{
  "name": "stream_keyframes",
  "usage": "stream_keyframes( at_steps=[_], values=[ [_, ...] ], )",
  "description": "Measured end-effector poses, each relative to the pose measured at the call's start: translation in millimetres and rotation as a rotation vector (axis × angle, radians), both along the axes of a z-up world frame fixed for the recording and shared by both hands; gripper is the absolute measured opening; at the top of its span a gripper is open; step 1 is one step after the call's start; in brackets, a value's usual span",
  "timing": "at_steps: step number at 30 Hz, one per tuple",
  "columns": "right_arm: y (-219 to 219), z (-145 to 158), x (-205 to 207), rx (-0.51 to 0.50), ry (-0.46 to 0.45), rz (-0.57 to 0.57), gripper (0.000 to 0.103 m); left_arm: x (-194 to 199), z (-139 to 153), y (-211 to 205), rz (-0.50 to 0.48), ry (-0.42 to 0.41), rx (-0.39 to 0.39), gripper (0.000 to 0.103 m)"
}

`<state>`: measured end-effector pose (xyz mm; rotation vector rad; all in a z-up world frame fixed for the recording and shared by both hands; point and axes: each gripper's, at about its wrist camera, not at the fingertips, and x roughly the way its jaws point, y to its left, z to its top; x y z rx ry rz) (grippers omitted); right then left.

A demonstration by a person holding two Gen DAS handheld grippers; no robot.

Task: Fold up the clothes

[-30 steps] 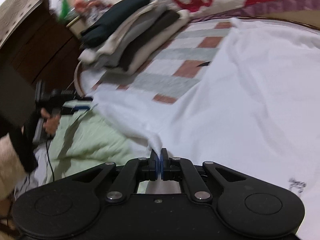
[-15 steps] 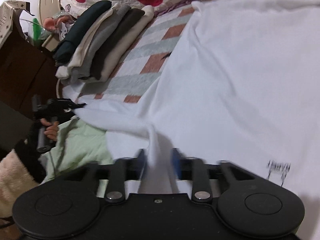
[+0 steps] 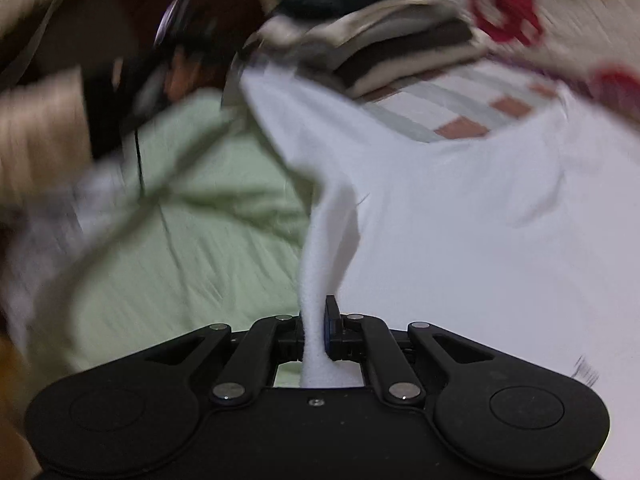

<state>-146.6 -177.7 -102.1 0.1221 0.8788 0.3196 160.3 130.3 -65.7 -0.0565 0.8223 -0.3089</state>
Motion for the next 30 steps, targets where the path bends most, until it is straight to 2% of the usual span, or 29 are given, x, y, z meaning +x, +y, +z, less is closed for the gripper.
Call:
stream_keyframes(
  at_steps=[3,9,12,14,17,19,21,22,24,26,28,30],
  values=[
    [15.0,0.0,-1.2,-0.052,0.003,0.033,0.007,-1.9,-1.1,-4.3,-0.012,-0.024,0.038,0.003],
    [45.1,-0.1,-3.5,-0.157,0.01,0.099,0.006,-2.6,-15.3,-5.1,0.047,-0.02,0.126,0.003],
    [49.0,-11.3,-0.6,-0.177,0.028,0.094,0.005,-3.0,-22.4,-5.5,0.077,-0.018,0.17,0.003],
    [44.0,-19.0,4.4,-0.123,0.051,0.072,0.005,-3.2,-27.2,-5.8,0.096,-0.017,0.199,0.004],
    [44.1,-21.2,7.3,-0.057,0.055,0.105,0.003,-3.6,-34.3,-6.2,0.126,-0.015,0.243,0.004],
    [51.1,-22.6,6.5,0.028,0.072,0.15,0.002,-3.8,-39.0,-6.5,0.146,-0.014,0.272,0.01],
    [65.3,-21.3,1.2,-0.029,0.051,0.177,0.002,-6.7,-42.7,-8.6,0.156,-0.011,0.291,0.018],
    [68.7,-20.8,-0.6,-0.03,0.049,0.186,0.002,-18.7,-40.0,-17.2,0.124,0.002,0.259,0.019],
    [61.8,-20.2,-0.7,0.068,0.071,0.186,0.002,-42.7,-34.6,-34.4,0.06,0.026,0.193,0.021],
    [54.2,-20.1,-1.4,0.154,0.091,0.178,0.007,-66.7,-29.2,-51.5,-0.005,0.05,0.128,0.03],
    [43.1,-22.3,-5.2,0.176,0.098,0.132,0.008,-90.7,-23.8,-68.7,-0.069,0.074,0.062,0.043],
    [31.9,-23.9,-9.4,0.188,0.099,0.075,0.01,-114.7,-18.4,-85.8,-0.134,0.098,-0.004,0.047]
  ],
)
